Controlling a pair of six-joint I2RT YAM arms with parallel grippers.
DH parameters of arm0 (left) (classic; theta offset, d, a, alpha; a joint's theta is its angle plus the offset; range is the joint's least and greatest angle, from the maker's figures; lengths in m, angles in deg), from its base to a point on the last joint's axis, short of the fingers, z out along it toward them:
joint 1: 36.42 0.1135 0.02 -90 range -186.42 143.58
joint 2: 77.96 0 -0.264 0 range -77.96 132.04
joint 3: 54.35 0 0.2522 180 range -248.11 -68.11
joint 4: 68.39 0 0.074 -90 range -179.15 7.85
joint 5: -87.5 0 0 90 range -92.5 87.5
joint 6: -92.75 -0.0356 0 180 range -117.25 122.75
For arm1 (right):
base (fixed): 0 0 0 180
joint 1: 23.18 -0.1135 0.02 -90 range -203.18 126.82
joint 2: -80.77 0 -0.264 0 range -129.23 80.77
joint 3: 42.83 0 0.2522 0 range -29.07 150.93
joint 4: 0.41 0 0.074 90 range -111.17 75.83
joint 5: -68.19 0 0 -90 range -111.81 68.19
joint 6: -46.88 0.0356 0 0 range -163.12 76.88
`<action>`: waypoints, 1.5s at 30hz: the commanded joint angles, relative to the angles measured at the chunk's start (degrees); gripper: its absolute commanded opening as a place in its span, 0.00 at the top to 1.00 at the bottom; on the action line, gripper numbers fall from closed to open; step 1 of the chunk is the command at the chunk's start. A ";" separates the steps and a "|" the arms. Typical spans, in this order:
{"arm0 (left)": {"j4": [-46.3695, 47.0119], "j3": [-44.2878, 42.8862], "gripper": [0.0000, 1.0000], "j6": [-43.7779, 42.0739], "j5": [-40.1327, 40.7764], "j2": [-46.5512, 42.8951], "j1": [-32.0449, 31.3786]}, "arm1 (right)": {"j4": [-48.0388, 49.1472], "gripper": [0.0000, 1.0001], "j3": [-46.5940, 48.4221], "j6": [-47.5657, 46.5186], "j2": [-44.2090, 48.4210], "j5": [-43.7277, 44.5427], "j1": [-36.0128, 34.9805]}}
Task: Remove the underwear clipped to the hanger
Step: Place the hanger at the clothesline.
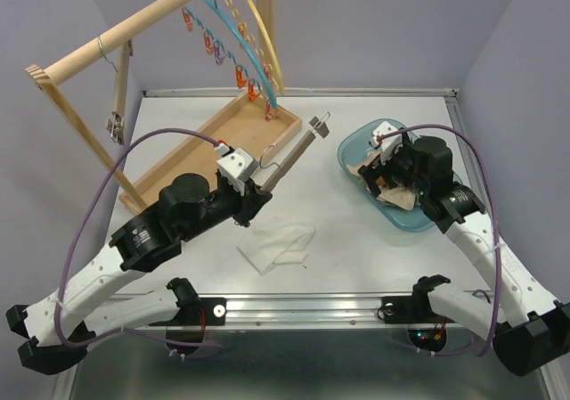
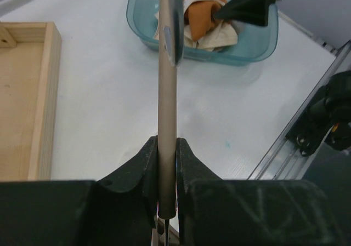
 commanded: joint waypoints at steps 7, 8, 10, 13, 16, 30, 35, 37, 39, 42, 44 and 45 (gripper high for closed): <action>-12.81 -24.53 1.00 10.24 9.05 2.87 -0.52 | 7.23 0.00 -1.44 3.17 0.69 0.04 0.21; -15.18 -26.20 1.00 10.60 9.68 3.66 -0.52 | 7.32 0.00 -1.53 3.17 0.69 0.04 0.21; -17.04 -30.69 1.00 11.30 11.08 5.16 -0.52 | 7.41 0.00 -1.53 3.26 0.60 -0.22 0.29; -18.71 -34.38 1.00 12.45 12.58 6.92 -0.52 | 7.50 0.00 -1.70 3.26 0.60 -0.31 0.21; -19.77 -35.89 1.00 13.06 13.02 8.24 -0.52 | 7.59 0.00 -1.88 3.26 0.60 -0.22 0.21; -17.84 -34.59 1.00 16.49 8.11 9.91 -0.52 | 7.94 0.00 -2.23 3.08 0.86 -0.13 0.21; -13.89 -28.16 1.00 18.16 6.09 7.10 -0.52 | 8.02 0.00 -2.32 3.00 0.95 -0.13 0.21; -11.78 -25.27 1.00 18.60 5.38 6.49 -0.52 | 8.03 0.00 -2.32 2.91 0.86 -0.13 0.21; -10.20 -22.72 1.00 19.13 4.15 5.96 -0.52 | 8.03 0.00 -2.32 2.91 0.95 -0.05 0.12; -8.35 -20.08 1.00 19.39 3.01 5.61 -0.52 | 8.03 0.00 -2.41 2.73 0.95 -0.05 0.21; -7.47 -19.11 1.00 19.48 2.39 5.25 -0.43 | 8.03 0.00 -2.49 2.65 0.95 -0.05 0.21; -6.51 -18.49 1.00 19.65 2.22 4.99 -0.52 | 8.03 0.00 -2.49 2.73 0.86 0.04 0.21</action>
